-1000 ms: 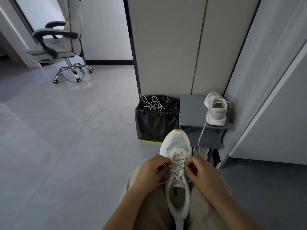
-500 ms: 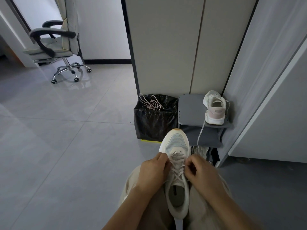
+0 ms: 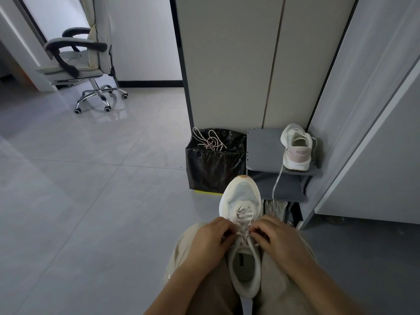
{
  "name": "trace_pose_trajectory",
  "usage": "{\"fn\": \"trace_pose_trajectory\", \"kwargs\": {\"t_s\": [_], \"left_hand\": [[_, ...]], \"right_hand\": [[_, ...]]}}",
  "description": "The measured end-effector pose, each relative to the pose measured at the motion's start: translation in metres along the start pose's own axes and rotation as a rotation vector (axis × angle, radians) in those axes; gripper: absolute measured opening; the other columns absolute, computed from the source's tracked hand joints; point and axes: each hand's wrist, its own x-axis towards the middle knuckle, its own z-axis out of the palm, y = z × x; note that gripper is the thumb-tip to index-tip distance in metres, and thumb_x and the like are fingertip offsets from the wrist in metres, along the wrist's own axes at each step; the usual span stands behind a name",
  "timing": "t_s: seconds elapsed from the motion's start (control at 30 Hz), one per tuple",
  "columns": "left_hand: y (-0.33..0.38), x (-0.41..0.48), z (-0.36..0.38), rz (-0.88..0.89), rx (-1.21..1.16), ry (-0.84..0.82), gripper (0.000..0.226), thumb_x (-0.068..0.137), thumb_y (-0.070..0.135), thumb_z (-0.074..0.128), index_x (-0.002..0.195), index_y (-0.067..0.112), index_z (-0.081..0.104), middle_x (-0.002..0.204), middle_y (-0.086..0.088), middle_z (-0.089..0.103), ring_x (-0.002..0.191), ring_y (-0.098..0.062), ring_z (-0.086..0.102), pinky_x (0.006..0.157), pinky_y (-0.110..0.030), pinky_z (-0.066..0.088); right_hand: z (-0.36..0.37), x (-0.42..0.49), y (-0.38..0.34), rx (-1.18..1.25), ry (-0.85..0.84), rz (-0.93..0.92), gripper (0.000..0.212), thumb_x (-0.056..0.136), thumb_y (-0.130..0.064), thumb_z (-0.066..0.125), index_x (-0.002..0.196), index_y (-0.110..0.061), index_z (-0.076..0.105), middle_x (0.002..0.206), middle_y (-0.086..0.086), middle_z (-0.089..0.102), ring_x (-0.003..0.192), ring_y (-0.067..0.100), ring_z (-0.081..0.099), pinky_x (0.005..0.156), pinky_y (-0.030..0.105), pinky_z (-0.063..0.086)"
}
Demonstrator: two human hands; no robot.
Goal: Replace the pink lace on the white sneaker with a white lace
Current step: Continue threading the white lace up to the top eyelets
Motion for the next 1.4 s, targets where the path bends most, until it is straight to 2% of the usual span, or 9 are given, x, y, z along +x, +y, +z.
{"fn": "trace_pose_trajectory", "kwargs": {"t_s": [0.1,0.27,0.47,0.57,0.73,0.9,1.1,1.27,1.4], "left_hand": [[0.001,-0.004,0.002,-0.021,0.052,0.071,0.012,0.090,0.025,0.057,0.095,0.016,0.063,0.097,0.009,0.062,0.066,0.008,0.044,0.070,-0.002,0.034],[0.010,-0.010,0.000,0.028,0.121,0.125,0.008,0.080,0.023,0.055,0.076,0.017,0.058,0.082,0.012,0.062,0.075,-0.003,0.048,0.063,0.012,0.021],[0.014,-0.013,-0.003,0.104,0.165,0.170,0.009,0.077,0.026,0.055,0.070,0.020,0.054,0.068,0.015,0.054,0.072,0.000,0.040,0.061,0.012,0.017],[0.010,-0.011,-0.004,-0.020,0.087,0.097,0.003,0.086,0.023,0.059,0.086,0.021,0.059,0.070,0.022,0.046,0.078,0.015,0.045,0.064,0.004,0.032],[0.001,0.009,-0.004,-0.341,-0.104,-0.092,0.017,0.091,0.048,0.043,0.082,0.037,0.053,0.084,0.014,0.063,0.078,-0.003,0.059,0.076,-0.026,0.050],[0.009,0.028,-0.010,-0.422,-0.150,-0.294,0.008,0.088,0.028,0.059,0.081,0.024,0.058,0.080,0.007,0.058,0.075,-0.009,0.054,0.072,-0.023,0.044],[0.010,0.018,-0.008,-0.618,-0.391,-0.230,0.022,0.087,0.021,0.061,0.066,0.021,0.061,0.056,0.007,0.058,0.051,-0.005,0.053,0.058,-0.022,0.046],[0.017,0.027,-0.006,-0.629,-0.343,-0.117,0.014,0.089,0.027,0.059,0.079,0.018,0.061,0.073,0.004,0.062,0.064,-0.011,0.057,0.065,-0.025,0.049],[0.023,0.036,-0.008,-0.660,-0.380,-0.158,0.013,0.085,0.017,0.065,0.072,0.014,0.062,0.066,0.004,0.059,0.055,-0.005,0.052,0.044,-0.012,0.039]], "right_hand": [[0.001,0.001,-0.004,-0.048,0.012,0.025,0.011,0.074,-0.034,0.051,0.072,-0.024,0.057,0.071,-0.015,0.054,0.056,-0.001,0.051,0.046,0.011,0.039],[0.000,-0.008,-0.005,0.024,0.042,0.101,0.023,0.065,-0.011,0.074,0.071,-0.021,0.054,0.071,-0.015,0.048,0.057,0.002,0.049,0.048,0.012,0.038],[-0.010,-0.011,-0.009,0.051,-0.045,0.144,0.024,0.073,-0.015,0.067,0.072,-0.024,0.046,0.068,-0.014,0.047,0.062,0.000,0.046,0.053,0.011,0.034],[-0.013,-0.008,-0.011,0.084,-0.102,0.166,0.020,0.080,-0.022,0.063,0.073,-0.026,0.046,0.070,-0.013,0.050,0.065,0.002,0.049,0.057,0.012,0.037],[-0.015,0.007,-0.016,0.133,-0.107,0.304,0.011,0.089,-0.032,0.057,0.082,-0.024,0.055,0.073,-0.011,0.058,0.067,0.002,0.056,0.060,0.015,0.043],[-0.020,0.017,-0.015,0.051,-0.291,0.404,0.017,0.089,-0.034,0.055,0.074,-0.026,0.056,0.070,-0.008,0.060,0.066,0.005,0.056,0.061,0.021,0.043],[-0.026,0.013,-0.013,0.136,-0.324,0.455,0.012,0.086,-0.031,0.060,0.076,-0.023,0.062,0.072,-0.008,0.063,0.065,0.002,0.057,0.062,0.020,0.044],[-0.024,0.016,-0.013,0.101,-0.284,0.461,0.018,0.090,-0.038,0.053,0.082,-0.024,0.060,0.078,-0.010,0.064,0.072,0.004,0.059,0.069,0.025,0.047],[-0.020,0.030,-0.008,0.142,-0.303,0.528,0.030,0.089,-0.042,0.055,0.073,-0.017,0.060,0.066,-0.007,0.060,0.062,0.005,0.055,0.062,0.023,0.042]]}}
